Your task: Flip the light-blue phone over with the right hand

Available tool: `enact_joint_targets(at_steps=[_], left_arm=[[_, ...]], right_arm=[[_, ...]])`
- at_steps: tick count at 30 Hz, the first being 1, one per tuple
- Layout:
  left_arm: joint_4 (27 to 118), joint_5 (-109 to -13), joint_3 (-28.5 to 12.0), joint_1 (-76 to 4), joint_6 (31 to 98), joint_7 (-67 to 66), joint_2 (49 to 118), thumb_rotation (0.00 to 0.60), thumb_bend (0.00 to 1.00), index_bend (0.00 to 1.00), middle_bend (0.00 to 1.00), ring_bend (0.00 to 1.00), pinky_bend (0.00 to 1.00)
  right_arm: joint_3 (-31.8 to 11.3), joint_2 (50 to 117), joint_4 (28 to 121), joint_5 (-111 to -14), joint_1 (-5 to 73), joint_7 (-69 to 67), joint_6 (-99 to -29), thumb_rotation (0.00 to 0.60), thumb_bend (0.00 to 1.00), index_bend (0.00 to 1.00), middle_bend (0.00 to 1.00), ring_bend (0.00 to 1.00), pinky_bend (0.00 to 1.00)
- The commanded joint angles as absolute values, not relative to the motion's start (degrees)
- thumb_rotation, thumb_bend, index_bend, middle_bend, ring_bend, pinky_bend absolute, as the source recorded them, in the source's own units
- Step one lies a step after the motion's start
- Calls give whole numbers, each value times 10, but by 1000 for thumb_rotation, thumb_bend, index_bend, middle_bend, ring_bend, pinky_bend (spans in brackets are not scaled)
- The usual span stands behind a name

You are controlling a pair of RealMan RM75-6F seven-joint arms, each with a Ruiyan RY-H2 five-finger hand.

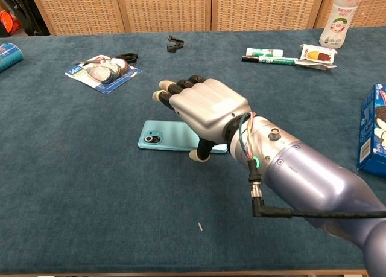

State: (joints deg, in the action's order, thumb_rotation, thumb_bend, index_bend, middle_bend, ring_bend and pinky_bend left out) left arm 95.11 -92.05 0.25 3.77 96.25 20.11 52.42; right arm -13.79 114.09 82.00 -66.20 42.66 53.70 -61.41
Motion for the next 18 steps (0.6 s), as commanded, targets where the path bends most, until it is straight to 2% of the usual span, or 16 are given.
enact_joint_targets(at_steps=[1, 5, 18], left_arm=[[951, -920, 2, 38, 963, 201, 524, 600, 0, 0, 0, 0, 11], [950, -918, 2, 38, 963, 205, 523, 600, 0, 0, 0, 0, 11], [949, -917, 1, 38, 962, 208, 523, 600, 0, 0, 0, 0, 11]], right_arm=[[-136, 1149, 807, -657, 433, 539, -615, 600, 260, 0, 0, 0, 0], [-136, 1158, 788, -650, 440, 540, -615, 600, 309, 0, 0, 0, 0], [-117, 1167, 771, -654, 444, 526, -620, 600, 311, 40, 24, 0, 0]])
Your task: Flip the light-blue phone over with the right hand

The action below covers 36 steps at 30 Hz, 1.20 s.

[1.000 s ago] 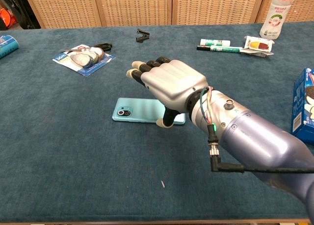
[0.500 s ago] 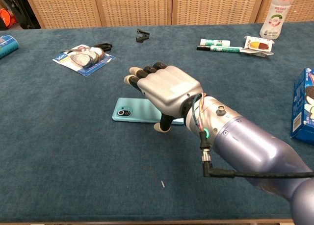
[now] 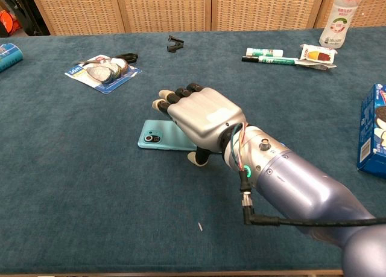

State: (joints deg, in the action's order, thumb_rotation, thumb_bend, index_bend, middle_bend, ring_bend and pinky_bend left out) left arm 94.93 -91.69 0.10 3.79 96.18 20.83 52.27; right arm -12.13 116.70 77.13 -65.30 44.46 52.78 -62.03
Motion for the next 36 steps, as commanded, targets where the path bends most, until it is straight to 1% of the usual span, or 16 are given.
enact_joint_targets(at_steps=[1, 7, 9, 12, 14, 17, 20, 26, 29, 34, 36], left_arm=[[950, -917, 2, 38, 961, 208, 523, 600, 0, 0, 0, 0, 11], [950, -919, 2, 38, 962, 207, 523, 600, 0, 0, 0, 0, 11], [950, -918, 2, 38, 962, 207, 523, 600, 0, 0, 0, 0, 11], [950, -918, 2, 38, 961, 208, 523, 600, 0, 0, 0, 0, 11], [950, -917, 1, 38, 961, 208, 523, 600, 0, 0, 0, 0, 11], [950, -917, 1, 38, 961, 208, 522, 600, 0, 0, 0, 0, 11], [950, -917, 1, 38, 960, 207, 523, 600, 0, 0, 0, 0, 11], [950, -916, 1, 38, 961, 208, 523, 600, 0, 0, 0, 0, 11], [950, -916, 1, 38, 961, 208, 523, 600, 0, 0, 0, 0, 11], [950, -915, 1, 37, 958, 207, 523, 600, 0, 0, 0, 0, 11], [951, -914, 0, 37, 959, 208, 522, 600, 0, 0, 0, 0, 11]], right_arm=[[-115, 1168, 772, -652, 443, 526, -620, 600, 311, 40, 23, 0, 0], [-117, 1174, 760, -650, 446, 526, -621, 600, 336, 55, 29, 0, 0], [-120, 1177, 751, -646, 449, 527, -620, 600, 348, 79, 55, 0, 0], [-123, 1180, 738, -644, 452, 527, -618, 600, 396, 138, 143, 14, 0], [-122, 1182, 728, -648, 454, 524, -619, 600, 449, 181, 212, 63, 0], [-121, 1185, 717, -655, 456, 516, -620, 600, 547, 289, 332, 188, 0], [-120, 1188, 707, -665, 459, 507, -623, 600, 637, 341, 408, 260, 0], [-134, 1189, 708, -678, 464, 487, -632, 600, 738, 356, 438, 297, 0], [-148, 1188, 706, -675, 471, 487, -631, 600, 752, 356, 439, 302, 0], [-182, 1191, 692, -658, 489, 486, -623, 600, 765, 356, 440, 310, 0], [-213, 1197, 672, -637, 506, 490, -616, 600, 767, 356, 440, 313, 0]])
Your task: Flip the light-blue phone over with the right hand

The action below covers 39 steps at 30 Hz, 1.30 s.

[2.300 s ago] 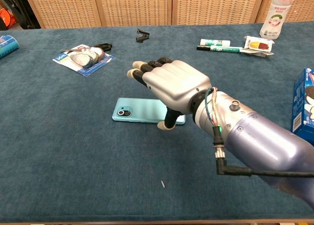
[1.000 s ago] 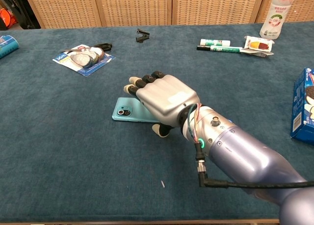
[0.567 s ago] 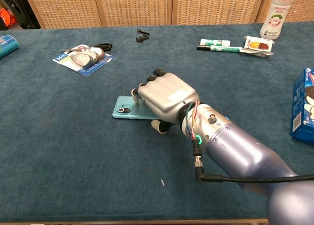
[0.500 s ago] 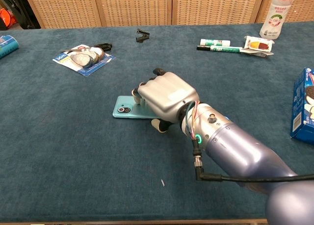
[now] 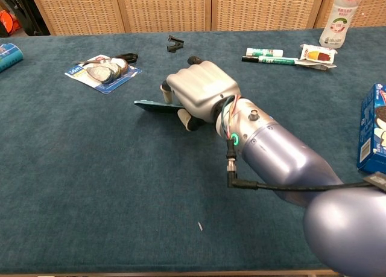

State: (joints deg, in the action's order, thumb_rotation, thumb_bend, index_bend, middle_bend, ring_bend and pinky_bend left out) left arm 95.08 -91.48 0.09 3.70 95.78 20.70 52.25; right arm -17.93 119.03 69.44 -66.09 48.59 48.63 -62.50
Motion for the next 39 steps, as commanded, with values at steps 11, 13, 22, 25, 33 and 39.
enact_joint_targets(at_steps=[11, 13, 22, 25, 33, 39], left_arm=[[948, -902, -4, 36, 953, 220, 519, 600, 0, 0, 0, 0, 11], [948, -901, -4, 35, 951, 221, 518, 600, 0, 0, 0, 0, 11], [948, -903, -4, 36, 953, 216, 520, 600, 0, 0, 0, 0, 11], [947, -906, -4, 38, 958, 211, 523, 600, 0, 0, 0, 0, 11], [949, -911, -3, 38, 960, 190, 530, 600, 0, 0, 0, 0, 11], [953, -910, -3, 36, 954, 166, 537, 600, 0, 0, 0, 0, 11]], right_arm=[[-271, 1194, 583, -592, 552, 482, -601, 600, 611, 348, 262, 175, 0], [-271, 1191, 571, -592, 557, 477, -599, 600, 550, 310, 198, 106, 0], [-234, 1113, 678, -655, 525, 403, -630, 600, 254, 217, 85, 0, 0], [-200, 1058, 744, -701, 494, 373, -653, 600, 134, 178, 42, 0, 0], [-112, 918, 860, -818, 396, 287, -751, 600, 0, 50, 0, 0, 0], [-42, 819, 906, -869, 305, 210, -827, 600, 0, 50, 0, 0, 0]])
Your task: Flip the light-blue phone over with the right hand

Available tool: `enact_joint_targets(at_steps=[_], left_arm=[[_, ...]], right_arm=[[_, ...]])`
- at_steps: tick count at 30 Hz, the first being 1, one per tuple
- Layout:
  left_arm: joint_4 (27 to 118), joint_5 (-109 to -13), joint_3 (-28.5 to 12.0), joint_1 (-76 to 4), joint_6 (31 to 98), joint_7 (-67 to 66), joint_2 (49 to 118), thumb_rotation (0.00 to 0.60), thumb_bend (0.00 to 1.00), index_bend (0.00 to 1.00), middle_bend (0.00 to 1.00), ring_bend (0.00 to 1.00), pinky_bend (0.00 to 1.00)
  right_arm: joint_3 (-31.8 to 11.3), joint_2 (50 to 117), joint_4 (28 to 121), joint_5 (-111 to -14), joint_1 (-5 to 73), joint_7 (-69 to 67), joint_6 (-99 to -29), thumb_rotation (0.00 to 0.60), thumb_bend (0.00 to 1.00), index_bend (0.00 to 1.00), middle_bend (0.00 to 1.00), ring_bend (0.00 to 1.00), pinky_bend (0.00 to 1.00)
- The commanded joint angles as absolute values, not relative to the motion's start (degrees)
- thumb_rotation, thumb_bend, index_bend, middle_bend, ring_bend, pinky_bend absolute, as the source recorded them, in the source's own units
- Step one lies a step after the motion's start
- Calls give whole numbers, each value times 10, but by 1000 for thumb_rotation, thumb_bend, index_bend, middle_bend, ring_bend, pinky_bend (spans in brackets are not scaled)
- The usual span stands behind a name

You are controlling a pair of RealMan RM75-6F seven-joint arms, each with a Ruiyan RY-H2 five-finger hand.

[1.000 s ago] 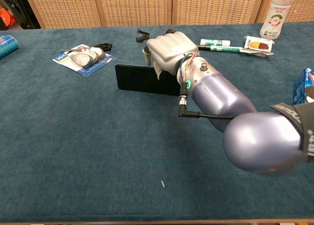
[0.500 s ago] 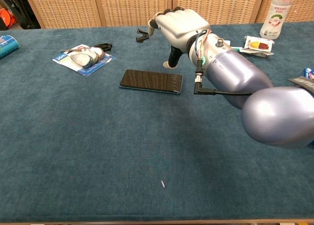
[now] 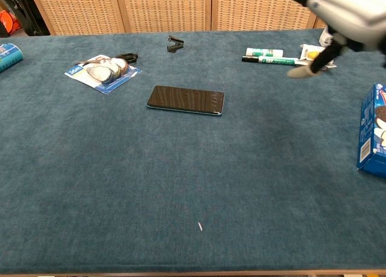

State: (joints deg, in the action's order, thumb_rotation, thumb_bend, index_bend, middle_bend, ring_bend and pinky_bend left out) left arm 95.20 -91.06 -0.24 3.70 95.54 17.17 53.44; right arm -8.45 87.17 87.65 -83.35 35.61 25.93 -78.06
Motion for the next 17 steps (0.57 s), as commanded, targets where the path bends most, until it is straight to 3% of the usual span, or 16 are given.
enact_joint_targets(at_steps=[1, 11, 17], left_arm=[[954, -910, -3, 36, 954, 164, 538, 600, 0, 0, 0, 0, 11], [957, -913, -3, 35, 955, 133, 549, 600, 0, 0, 0, 0, 11], [959, -919, 0, 34, 951, 117, 553, 600, 0, 0, 0, 0, 11]], right_arm=[[-36, 811, 907, -871, 297, 203, -833, 600, 0, 50, 0, 0, 0], [10, 732, 897, -884, 175, 132, -942, 600, 0, 50, 0, 0, 0], [17, 704, 916, -884, 148, 95, -940, 600, 0, 49, 0, 0, 0]])
